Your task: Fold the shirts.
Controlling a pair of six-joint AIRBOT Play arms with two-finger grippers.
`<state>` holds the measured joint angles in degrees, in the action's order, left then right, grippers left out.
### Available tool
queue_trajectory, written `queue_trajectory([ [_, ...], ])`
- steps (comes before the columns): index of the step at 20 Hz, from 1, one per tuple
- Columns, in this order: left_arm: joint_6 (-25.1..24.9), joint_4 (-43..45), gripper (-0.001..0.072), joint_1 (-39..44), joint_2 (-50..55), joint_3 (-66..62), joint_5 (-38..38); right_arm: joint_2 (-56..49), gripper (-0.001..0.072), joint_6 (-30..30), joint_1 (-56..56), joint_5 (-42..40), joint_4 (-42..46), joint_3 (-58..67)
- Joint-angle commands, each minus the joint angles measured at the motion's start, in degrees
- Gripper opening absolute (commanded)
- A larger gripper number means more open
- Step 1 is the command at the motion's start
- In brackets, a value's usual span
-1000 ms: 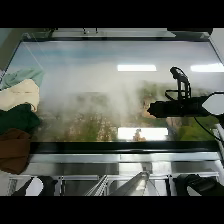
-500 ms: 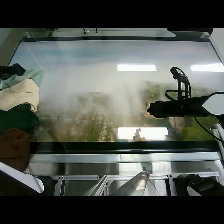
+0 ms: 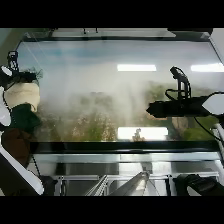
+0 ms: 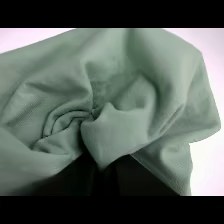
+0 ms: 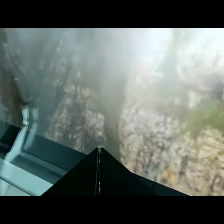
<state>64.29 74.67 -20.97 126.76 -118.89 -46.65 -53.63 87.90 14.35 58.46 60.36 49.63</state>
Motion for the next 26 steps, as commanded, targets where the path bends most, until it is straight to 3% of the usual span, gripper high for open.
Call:
queue_trajectory([
  [1,-2.0,-12.2,0.0022,1.2,-9.8,0.0,0.4,-0.1,0.0019,0.0,0.0,-0.2,-0.2,0.0],
  [3,-7.4,-21.9,0.0022,3.0,-19.0,1.6,1.9,-0.4,0.0019,0.0,0.0,-0.2,-0.2,0.0],
  [6,-8.1,-25.0,0.0022,6.3,-28.8,1.7,-2.6,-1.0,0.0019,0.0,0.0,-0.1,-0.7,0.0],
  [9,-7.6,-25.2,0.0022,10.1,-34.2,1.7,-17.9,-1.5,0.0019,0.0,0.0,-0.1,-1.3,0.0],
  [11,-2.8,-25.4,0.0022,12.9,-35.1,1.7,-28.1,-1.7,0.0019,0.0,0.0,-0.1,-1.3,0.0],
  [13,-1.2,-26.2,0.0022,16.9,-35.2,3.1,-39.8,-1.8,0.0019,0.0,0.0,-0.1,-1.3,0.0],
  [16,0.3,-34.8,0.0027,23.3,-35.2,9.7,-49.6,-1.8,0.0018,0.0,0.0,-0.2,-1.3,0.0],
  [17,1.5,-35.7,0.0273,26.0,-35.2,12.1,-49.4,-1.8,0.0019,0.0,0.0,-0.2,-1.3,0.0],
  [19,2.7,-35.6,0.0514,29.8,-35.2,15.7,-47.3,-1.8,0.0019,0.0,0.0,-0.1,-2.7,0.0],
  [20,3.3,-35.5,0.0715,31.2,-35.2,16.7,-46.4,-1.8,0.002,0.0,0.0,-0.2,-4.2,0.0],
  [22,4.4,-34.6,0.0713,31.6,-35.4,16.8,-46.7,-1.8,0.0037,0.0,0.0,-1.4,-5.4,0.0],
  [24,6.4,-28.9,0.0712,29.1,-36.5,16.9,-48.8,-2.3,0.0458,0.0,0.0,-1.5,-5.4,0.0],
  [26,6.8,-21.0,0.0712,25.2,-38.8,19.3,-50.1,-4.0,0.0497,0.0,0.0,-1.4,-5.6,0.0],
])
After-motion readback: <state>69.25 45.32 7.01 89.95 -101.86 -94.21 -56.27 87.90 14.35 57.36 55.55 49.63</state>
